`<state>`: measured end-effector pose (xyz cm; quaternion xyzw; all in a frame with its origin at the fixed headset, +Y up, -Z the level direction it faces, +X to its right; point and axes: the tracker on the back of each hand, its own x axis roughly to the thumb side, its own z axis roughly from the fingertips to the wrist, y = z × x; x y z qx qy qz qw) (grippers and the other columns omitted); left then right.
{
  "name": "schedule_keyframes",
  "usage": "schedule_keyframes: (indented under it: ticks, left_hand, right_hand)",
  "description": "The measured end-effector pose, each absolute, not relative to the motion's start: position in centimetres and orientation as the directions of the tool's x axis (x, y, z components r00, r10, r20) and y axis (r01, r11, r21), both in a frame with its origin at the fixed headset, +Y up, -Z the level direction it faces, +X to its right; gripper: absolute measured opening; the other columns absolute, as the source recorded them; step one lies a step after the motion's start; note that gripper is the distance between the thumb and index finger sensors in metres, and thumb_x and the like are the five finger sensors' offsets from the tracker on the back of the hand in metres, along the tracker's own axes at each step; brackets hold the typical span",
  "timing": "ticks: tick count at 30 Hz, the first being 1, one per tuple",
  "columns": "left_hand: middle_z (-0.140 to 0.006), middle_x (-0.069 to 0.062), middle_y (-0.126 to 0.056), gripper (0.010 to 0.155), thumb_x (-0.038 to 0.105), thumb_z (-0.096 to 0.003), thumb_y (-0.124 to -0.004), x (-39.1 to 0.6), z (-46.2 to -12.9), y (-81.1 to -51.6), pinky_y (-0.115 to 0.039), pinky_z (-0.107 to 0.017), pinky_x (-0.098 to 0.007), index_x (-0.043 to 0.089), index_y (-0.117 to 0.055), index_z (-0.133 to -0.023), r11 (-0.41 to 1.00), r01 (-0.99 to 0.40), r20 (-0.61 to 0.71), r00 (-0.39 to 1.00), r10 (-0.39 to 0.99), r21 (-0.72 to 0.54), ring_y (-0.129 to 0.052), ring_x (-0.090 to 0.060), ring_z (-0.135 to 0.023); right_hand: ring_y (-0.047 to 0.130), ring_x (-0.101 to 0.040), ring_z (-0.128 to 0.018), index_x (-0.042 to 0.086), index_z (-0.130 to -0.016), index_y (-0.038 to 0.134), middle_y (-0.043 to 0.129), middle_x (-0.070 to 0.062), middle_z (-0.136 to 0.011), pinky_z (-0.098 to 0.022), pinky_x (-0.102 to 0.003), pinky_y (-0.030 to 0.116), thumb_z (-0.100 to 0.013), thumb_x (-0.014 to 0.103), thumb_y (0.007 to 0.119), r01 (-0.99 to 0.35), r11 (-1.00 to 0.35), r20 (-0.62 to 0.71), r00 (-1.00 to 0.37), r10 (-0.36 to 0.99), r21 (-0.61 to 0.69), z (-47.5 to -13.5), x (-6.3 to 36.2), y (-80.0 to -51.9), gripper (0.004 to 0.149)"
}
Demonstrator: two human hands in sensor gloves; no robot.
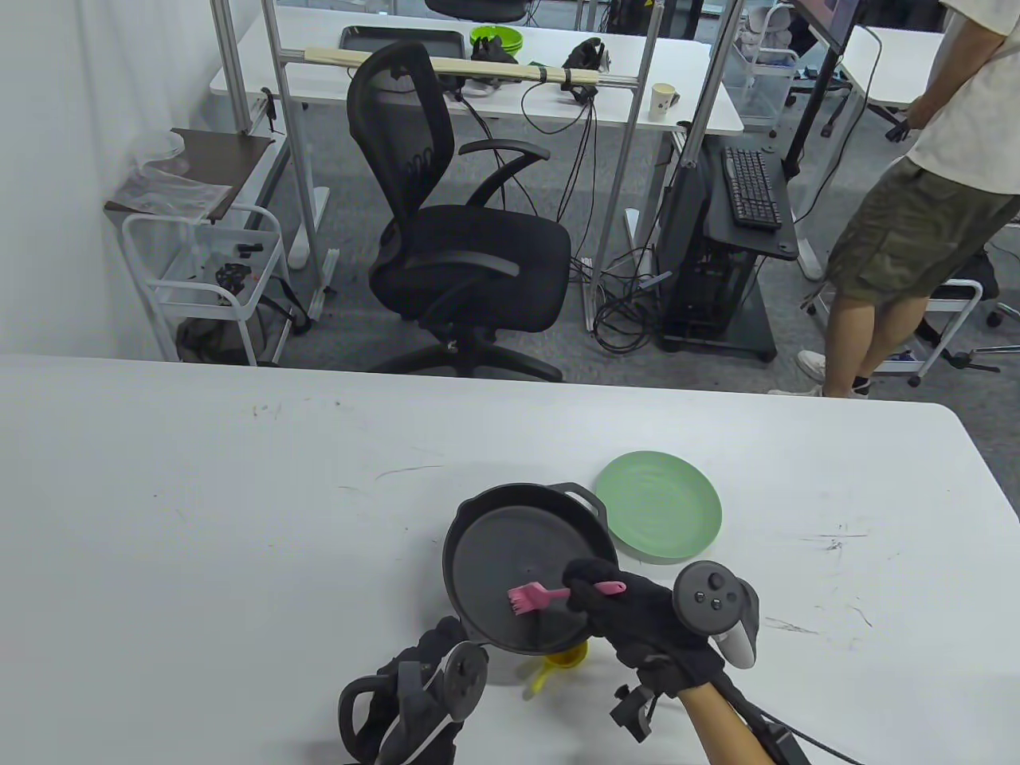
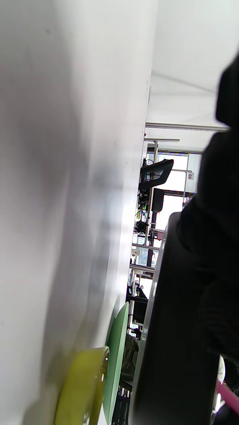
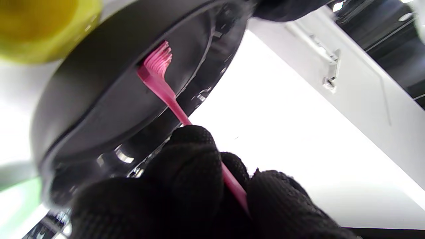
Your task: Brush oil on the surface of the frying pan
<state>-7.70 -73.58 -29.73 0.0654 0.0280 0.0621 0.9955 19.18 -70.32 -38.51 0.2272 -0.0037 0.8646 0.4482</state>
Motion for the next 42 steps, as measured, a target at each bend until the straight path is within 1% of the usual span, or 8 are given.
schedule_keyframes:
  ticks: [7,14,16,19,21,30,37,42]
  left_hand:
    - [-0.052,0.005,-0.098,0.063,0.055,-0.0489,-0.073,-7.7,-29.7,-73.6,-0.087,-0.021,-0.034,0.014,-0.077,-0.096,0.983,-0.119,-0.046,0.991,0.126,0.139,-0.096,-0.010,-0.022]
    - [-0.052,0.005,-0.098,0.063,0.056,-0.0488,-0.073,-7.8,-29.8,-73.7,-0.087,-0.021,-0.034,0.015,-0.077,-0.096,0.983,-0.126,-0.052,0.990,0.134,0.135,-0.096,-0.010,-0.022]
    - [-0.052,0.005,-0.098,0.063,0.056,-0.0488,-0.073,-7.8,-29.7,-73.6,-0.087,-0.021,-0.034,0.015,-0.077,-0.096,0.981,-0.132,-0.053,0.989,0.141,0.144,-0.096,-0.010,-0.022]
    - [-0.052,0.005,-0.097,0.063,0.056,-0.0489,-0.073,-7.8,-29.6,-73.6,-0.087,-0.021,-0.034,0.015,-0.076,-0.097,0.981,-0.113,-0.056,0.991,0.123,0.157,-0.096,-0.010,-0.022]
    - [-0.052,0.005,-0.097,0.063,0.056,-0.0488,-0.073,-7.8,-29.6,-73.6,-0.087,-0.021,-0.034,0.015,-0.076,-0.097,0.979,-0.132,-0.052,0.989,0.141,0.155,-0.096,-0.010,-0.022]
    - [-0.052,0.005,-0.097,0.063,0.055,-0.0486,-0.074,-7.7,-29.7,-73.7,-0.087,-0.021,-0.034,0.014,-0.077,-0.096,0.983,-0.098,-0.053,0.993,0.107,0.153,-0.096,-0.010,-0.022]
    - [-0.051,0.005,-0.098,0.063,0.055,-0.0486,-0.074,-7.7,-29.6,-73.7,-0.087,-0.021,-0.034,0.014,-0.076,-0.096,0.983,-0.100,-0.055,0.992,0.109,0.152,-0.096,-0.010,-0.022]
    - [-0.052,0.005,-0.097,0.063,0.056,-0.0487,-0.073,-7.6,-29.6,-73.6,-0.087,-0.021,-0.034,0.014,-0.076,-0.096,0.982,-0.101,-0.051,0.993,0.110,0.160,-0.096,-0.010,-0.022]
  right_hand:
    - [0.097,-0.021,-0.045,0.014,-0.097,0.076,0.094,-0.024,-0.079,-0.030,-0.035,0.087,-0.061,0.040,0.077,-0.724,-0.688,0.397,-0.621,0.676,0.039,-38.8,20.6,-69.7,0.045]
    - [0.097,-0.021,-0.048,0.018,-0.099,0.075,0.092,-0.022,-0.084,-0.032,-0.034,0.087,-0.061,0.041,0.076,-0.549,-0.811,0.492,-0.773,0.401,-0.201,-37.3,19.5,-68.4,0.045]
    - [0.097,-0.022,-0.050,0.018,-0.100,0.074,0.091,-0.023,-0.085,-0.033,-0.035,0.087,-0.061,0.041,0.076,-0.480,-0.850,0.487,-0.808,0.331,-0.218,-37.2,18.9,-68.6,0.046]
    - [0.096,-0.023,-0.054,0.017,-0.102,0.071,0.089,-0.023,-0.089,-0.035,-0.036,0.086,-0.062,0.042,0.074,-0.440,-0.890,0.503,-0.800,0.328,-0.119,-37.1,18.0,-69.3,0.047]
    - [0.096,-0.025,-0.054,0.016,-0.101,0.073,0.088,-0.025,-0.089,-0.035,-0.037,0.086,-0.062,0.042,0.074,-0.495,-0.869,0.518,-0.748,0.415,-0.019,-36.9,17.4,-69.7,0.048]
    - [0.098,-0.021,-0.047,0.015,-0.097,0.078,0.093,-0.024,-0.079,-0.031,-0.034,0.087,-0.061,0.045,0.074,-0.584,-0.778,0.589,-0.553,0.590,0.231,-35.6,15.2,-69.1,0.046]
    - [0.098,-0.020,-0.048,0.017,-0.098,0.076,0.093,-0.022,-0.081,-0.032,-0.033,0.087,-0.062,0.046,0.072,-0.715,-0.581,0.511,-0.358,0.781,0.388,-36.0,15.5,-69.7,0.047]
    - [0.097,-0.021,-0.047,0.016,-0.099,0.074,0.092,-0.023,-0.082,-0.031,-0.033,0.087,-0.062,0.045,0.072,-0.770,-0.406,0.379,-0.231,0.896,0.492,-36.8,15.7,-70.9,0.047]
